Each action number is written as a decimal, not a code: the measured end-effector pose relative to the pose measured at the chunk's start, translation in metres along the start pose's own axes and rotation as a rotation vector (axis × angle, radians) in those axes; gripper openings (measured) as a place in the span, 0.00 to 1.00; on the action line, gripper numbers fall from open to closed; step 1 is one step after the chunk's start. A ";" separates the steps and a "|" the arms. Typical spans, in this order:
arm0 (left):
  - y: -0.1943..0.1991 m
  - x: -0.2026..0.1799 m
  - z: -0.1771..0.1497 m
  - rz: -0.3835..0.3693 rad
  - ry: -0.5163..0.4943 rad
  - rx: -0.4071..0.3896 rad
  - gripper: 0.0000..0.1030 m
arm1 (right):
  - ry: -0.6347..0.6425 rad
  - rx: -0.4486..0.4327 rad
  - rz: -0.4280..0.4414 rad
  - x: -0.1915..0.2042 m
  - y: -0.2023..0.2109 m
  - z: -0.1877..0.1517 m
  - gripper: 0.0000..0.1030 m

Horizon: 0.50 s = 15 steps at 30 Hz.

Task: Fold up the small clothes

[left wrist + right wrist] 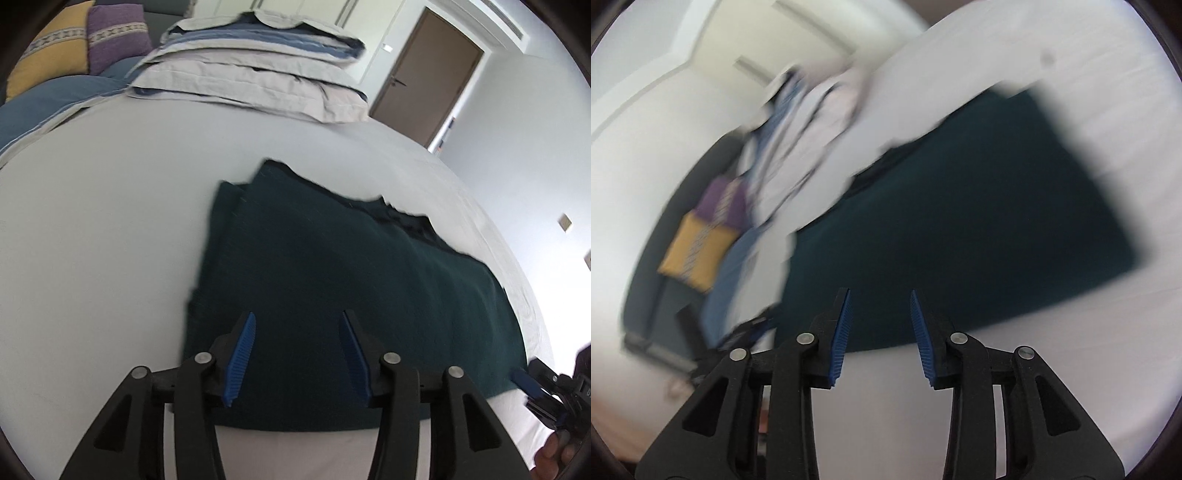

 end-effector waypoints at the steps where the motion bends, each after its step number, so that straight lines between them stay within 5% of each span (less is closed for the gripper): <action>1: -0.006 -0.001 -0.003 0.004 -0.006 0.014 0.50 | 0.003 0.035 0.034 0.008 -0.017 -0.003 0.32; 6: -0.023 0.001 -0.012 0.032 -0.072 0.061 0.50 | -0.082 0.172 0.137 0.012 -0.092 -0.021 0.33; 15: -0.019 0.007 -0.015 0.029 -0.092 0.053 0.49 | -0.214 0.016 0.133 -0.063 -0.048 -0.014 0.33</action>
Point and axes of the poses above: each gripper's, at about its wrist camera, not at the fingertips, and y roughly against the way its jaws point, x to its left, z to its top, the point moved 1 cm from there along -y, roughly the way its jaws point, and after that the axes turned 2 degrees about -z, right-handed, at the moved point
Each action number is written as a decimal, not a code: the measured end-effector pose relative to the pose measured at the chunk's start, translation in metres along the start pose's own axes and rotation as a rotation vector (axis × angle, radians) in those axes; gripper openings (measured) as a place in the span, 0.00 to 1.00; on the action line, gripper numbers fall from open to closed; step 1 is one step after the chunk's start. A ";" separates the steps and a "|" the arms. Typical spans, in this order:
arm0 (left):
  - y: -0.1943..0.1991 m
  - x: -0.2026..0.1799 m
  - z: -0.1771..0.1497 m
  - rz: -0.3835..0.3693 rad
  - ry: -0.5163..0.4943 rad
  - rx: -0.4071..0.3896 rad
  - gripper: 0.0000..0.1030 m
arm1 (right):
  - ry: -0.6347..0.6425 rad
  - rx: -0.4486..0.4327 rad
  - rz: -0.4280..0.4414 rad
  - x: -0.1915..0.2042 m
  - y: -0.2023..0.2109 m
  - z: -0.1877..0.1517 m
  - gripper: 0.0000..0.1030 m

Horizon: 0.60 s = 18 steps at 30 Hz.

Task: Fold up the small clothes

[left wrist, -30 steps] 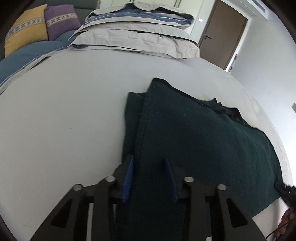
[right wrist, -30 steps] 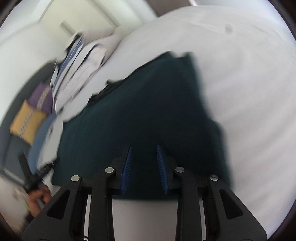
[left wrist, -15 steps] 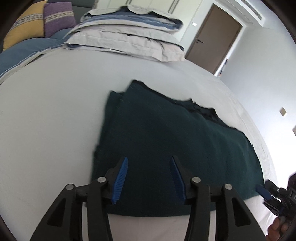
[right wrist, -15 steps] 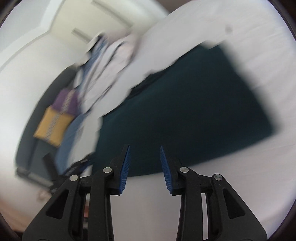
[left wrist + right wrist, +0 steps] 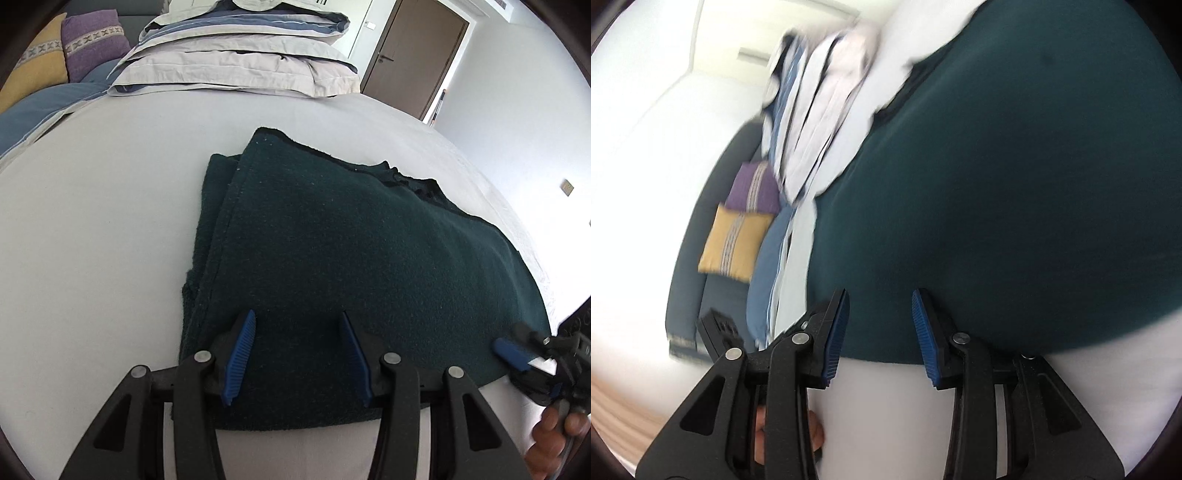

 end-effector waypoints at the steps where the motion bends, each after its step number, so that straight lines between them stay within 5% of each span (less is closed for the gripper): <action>1: 0.001 -0.001 0.000 0.005 0.000 -0.001 0.49 | -0.023 -0.034 -0.005 -0.009 0.011 0.003 0.33; 10: 0.011 0.000 -0.006 0.041 0.013 0.010 0.49 | -0.163 -0.349 -0.099 -0.090 0.159 0.012 0.33; 14: 0.022 -0.009 -0.009 0.107 0.003 0.026 0.49 | -0.176 -0.406 -0.150 -0.105 0.207 -0.001 0.35; 18: 0.035 -0.042 -0.014 0.175 -0.114 0.011 0.54 | -0.160 -0.413 -0.170 -0.103 0.232 -0.020 0.40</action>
Point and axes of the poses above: each gripper's, at about its wrist camera, not at the fingertips, and y roughly against the way its jaws point, x to its left, z to its top, the point moved 1 cm from there along -y, roughly the way its jaws point, and after that the axes turned 2 degrees about -z, right-handed, at the moved point
